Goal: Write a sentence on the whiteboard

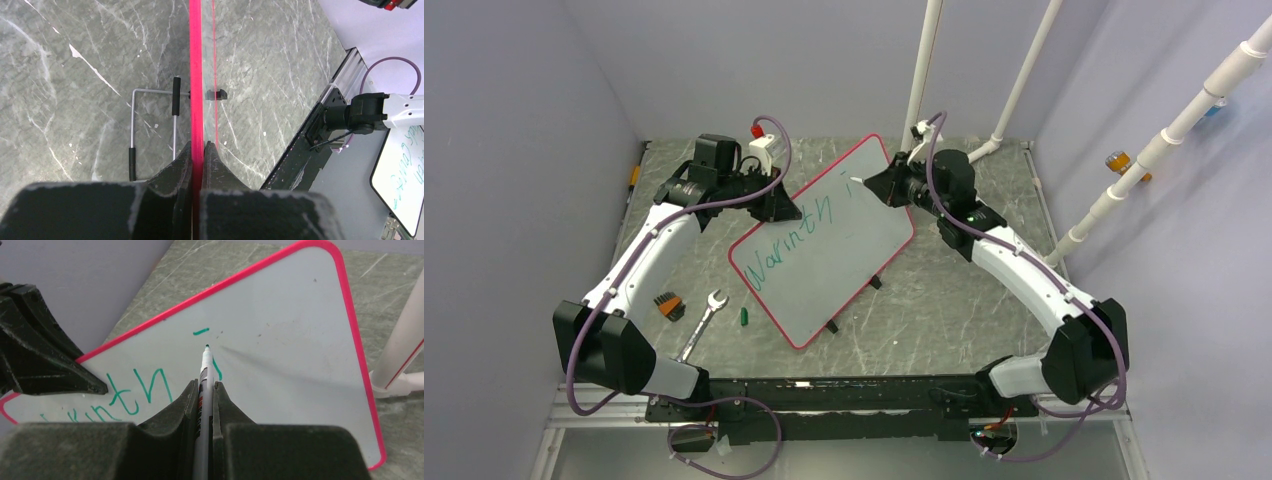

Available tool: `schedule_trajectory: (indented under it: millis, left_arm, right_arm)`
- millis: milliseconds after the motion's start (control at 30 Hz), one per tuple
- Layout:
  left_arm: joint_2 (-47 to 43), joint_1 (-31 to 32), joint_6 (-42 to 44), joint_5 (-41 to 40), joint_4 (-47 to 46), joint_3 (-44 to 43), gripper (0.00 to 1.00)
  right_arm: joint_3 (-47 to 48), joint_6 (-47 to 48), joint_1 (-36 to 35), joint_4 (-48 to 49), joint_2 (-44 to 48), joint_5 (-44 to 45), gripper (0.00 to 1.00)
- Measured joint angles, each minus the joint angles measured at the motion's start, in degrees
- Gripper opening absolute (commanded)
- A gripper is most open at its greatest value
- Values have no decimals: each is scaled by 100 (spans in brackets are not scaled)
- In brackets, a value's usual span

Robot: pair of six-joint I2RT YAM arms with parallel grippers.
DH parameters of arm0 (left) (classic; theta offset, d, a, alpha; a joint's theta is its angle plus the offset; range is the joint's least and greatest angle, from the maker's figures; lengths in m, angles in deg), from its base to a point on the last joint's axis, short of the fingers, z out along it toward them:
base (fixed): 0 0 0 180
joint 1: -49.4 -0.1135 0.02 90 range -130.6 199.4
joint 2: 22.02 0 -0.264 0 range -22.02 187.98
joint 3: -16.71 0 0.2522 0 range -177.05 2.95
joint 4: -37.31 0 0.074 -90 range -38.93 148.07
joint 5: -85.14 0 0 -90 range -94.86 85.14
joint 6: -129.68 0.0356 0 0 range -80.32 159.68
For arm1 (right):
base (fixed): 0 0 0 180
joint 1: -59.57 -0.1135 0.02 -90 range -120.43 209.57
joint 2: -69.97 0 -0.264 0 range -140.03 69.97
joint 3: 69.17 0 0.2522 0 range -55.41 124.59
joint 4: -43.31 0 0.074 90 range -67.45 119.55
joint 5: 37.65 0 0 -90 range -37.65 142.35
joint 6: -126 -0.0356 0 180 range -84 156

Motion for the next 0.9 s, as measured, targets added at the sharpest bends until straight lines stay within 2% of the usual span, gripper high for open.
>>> schedule_trajectory:
  millis: [300, 900]
  left_arm:
    - [0, 0, 0, 0, 0, 0, 0]
    - [0, 0, -4, -7, 2, 0, 0]
  right_arm:
    - [-251, 2, 2, 17, 358, 103, 0]
    - [-162, 2, 26, 39, -85, 120, 0]
